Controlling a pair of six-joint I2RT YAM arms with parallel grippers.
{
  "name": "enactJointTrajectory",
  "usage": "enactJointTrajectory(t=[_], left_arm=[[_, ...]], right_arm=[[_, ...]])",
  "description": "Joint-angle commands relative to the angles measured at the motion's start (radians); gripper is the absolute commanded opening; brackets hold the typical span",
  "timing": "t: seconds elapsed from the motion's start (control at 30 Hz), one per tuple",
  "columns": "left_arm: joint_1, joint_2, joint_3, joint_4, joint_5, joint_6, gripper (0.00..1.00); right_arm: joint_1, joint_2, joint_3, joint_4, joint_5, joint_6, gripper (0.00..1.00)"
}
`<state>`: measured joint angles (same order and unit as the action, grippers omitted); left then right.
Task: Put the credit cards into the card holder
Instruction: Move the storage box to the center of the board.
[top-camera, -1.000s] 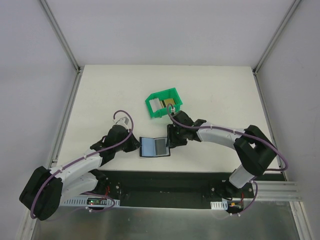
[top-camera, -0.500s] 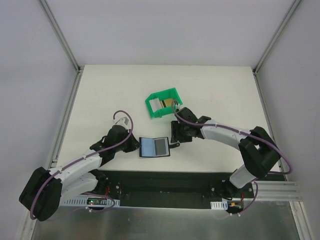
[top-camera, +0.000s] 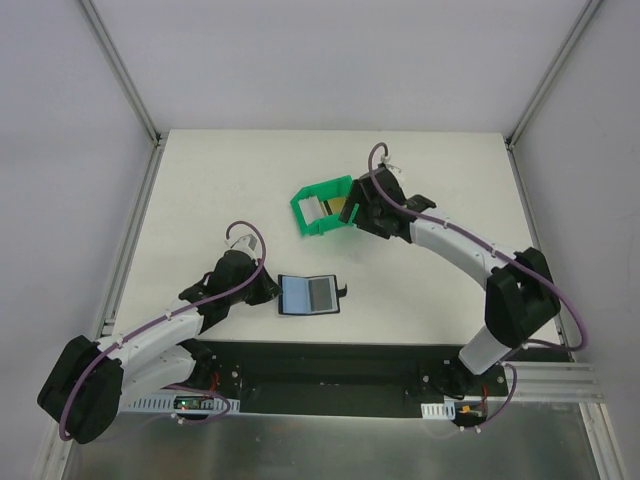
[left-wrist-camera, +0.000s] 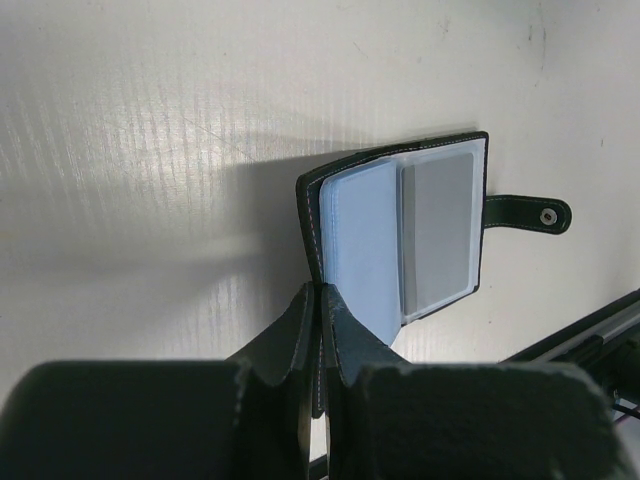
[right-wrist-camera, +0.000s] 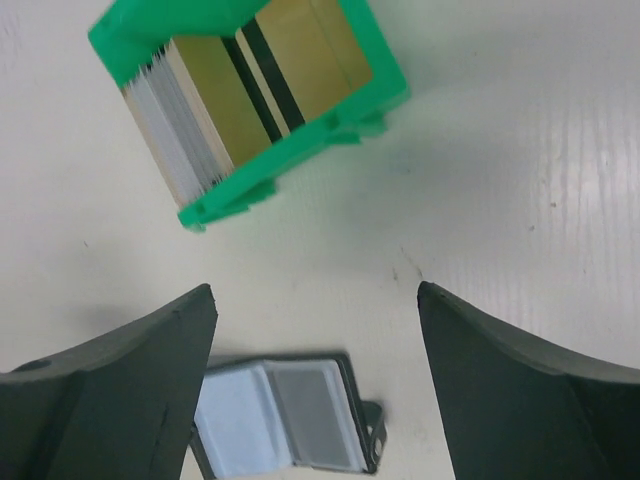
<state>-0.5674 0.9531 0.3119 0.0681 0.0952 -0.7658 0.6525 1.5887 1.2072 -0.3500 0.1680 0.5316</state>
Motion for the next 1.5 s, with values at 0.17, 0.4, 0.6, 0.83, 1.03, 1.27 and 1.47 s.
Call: enactJointTrajectory(t=[0.17, 0.4, 0.6, 0.83, 1.03, 1.27, 1.47], left_arm=[[0.014, -0.004, 0.042, -0.001, 0.008, 0.022, 0.0], [0.014, -0.005, 0.046, -0.004, 0.008, 0.028, 0.0], [0.014, -0.007, 0.043, -0.007, 0.006, 0.025, 0.0], [0.014, -0.005, 0.044, -0.008, 0.008, 0.026, 0.0], [0.014, -0.002, 0.047, -0.008, 0.012, 0.025, 0.0], [0.014, -0.002, 0.047, -0.008, 0.015, 0.026, 0.0], [0.014, -0.001, 0.047, -0.007, 0.018, 0.026, 0.0]], right_arm=[[-0.056, 0.227, 0.233, -0.043, 0.088, 0.226, 0.85], [-0.071, 0.329, 0.301, -0.044, 0.074, 0.24, 0.86], [-0.076, 0.332, 0.262, -0.046, 0.074, 0.24, 0.86], [-0.077, 0.275, 0.158, -0.017, 0.085, 0.225, 0.86], [-0.079, 0.22, 0.065, 0.014, 0.084, 0.196, 0.84], [-0.08, 0.148, -0.015, 0.028, 0.09, 0.148, 0.74], [-0.082, 0.1, -0.057, 0.026, 0.091, 0.096, 0.61]])
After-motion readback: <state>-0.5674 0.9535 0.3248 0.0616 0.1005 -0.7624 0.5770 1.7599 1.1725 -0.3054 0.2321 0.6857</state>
